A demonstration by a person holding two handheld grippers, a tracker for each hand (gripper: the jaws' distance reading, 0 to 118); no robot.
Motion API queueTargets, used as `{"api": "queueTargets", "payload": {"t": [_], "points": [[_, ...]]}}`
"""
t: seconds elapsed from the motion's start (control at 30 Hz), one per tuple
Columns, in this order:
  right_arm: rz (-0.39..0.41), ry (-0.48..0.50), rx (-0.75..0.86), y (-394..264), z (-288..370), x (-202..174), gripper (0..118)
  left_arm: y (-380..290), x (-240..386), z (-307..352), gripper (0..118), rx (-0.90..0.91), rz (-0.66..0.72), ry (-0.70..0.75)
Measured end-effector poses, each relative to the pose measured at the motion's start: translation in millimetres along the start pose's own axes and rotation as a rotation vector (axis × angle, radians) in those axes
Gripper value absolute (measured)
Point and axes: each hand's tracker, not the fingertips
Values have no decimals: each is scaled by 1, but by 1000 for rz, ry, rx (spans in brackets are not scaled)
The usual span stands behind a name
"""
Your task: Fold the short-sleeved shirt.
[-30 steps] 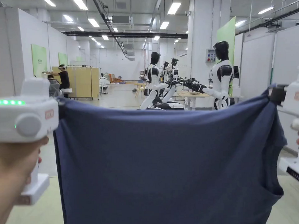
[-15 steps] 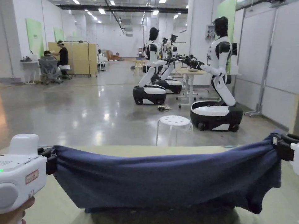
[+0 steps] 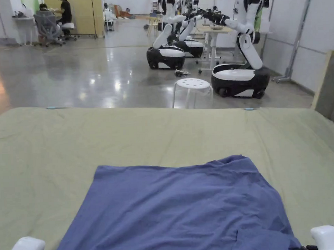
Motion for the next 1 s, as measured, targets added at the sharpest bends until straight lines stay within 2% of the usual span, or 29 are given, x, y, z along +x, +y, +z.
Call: {"api": "queueTargets", "payload": {"t": [0.03,0.07,0.1,0.13,0.17,0.2,0.23,0.27,0.37,0.4,0.43,0.47,0.5,0.57,0.6,0.63,0.73,0.87,0.93,0.97,1.0], "points": [[-2,7,4,-2,-1,3,5,1,0,1,9,0,-5,-9],[-13,25,13,-3,0,6,19,2,0,4,22,13,-9,-2],[-24,46,36,-4,5,10,66,5,3,16,55,48,-2,-12],[-27,66,44,-4,12,9,108,8,5,26,71,97,14,-29],[-25,65,39,-3,15,9,118,9,9,38,72,153,20,-12],[-55,70,21,-9,27,7,112,10,12,47,72,200,31,0],[-29,74,136,3,36,7,112,10,14,55,72,229,38,13],[-38,85,139,-5,49,1,113,10,19,63,72,259,46,18],[-118,120,233,-8,68,-7,113,7,36,78,72,325,73,38],[-145,123,261,-10,71,-11,105,5,39,81,72,338,88,48],[-169,132,285,-12,74,-13,86,3,42,84,71,345,100,65],[-175,136,300,-14,77,-15,52,0,43,85,69,354,108,78],[-163,104,324,-17,78,-19,29,-5,44,84,67,362,114,85],[-108,-14,351,-23,79,-28,7,-12,43,86,59,364,114,77],[-98,-39,365,-25,80,-30,1,-15,43,86,13,354,118,90],[-111,-13,357,-27,81,-28,1,-21,45,82,4,349,115,166],[-171,-19,372,-35,87,-27,1,-31,41,79,4,267,103,141],[-197,-24,361,-39,91,-22,1,-43,28,61,6,165,125,124],[-198,-21,345,-39,88,-20,1,-51,15,40,57,107,87,107],[-198,-26,329,-39,85,-19,1,-53,15,32,71,115,63,98],[-199,-28,316,-38,83,-18,1,-53,16,27,70,130,57,102]]}}
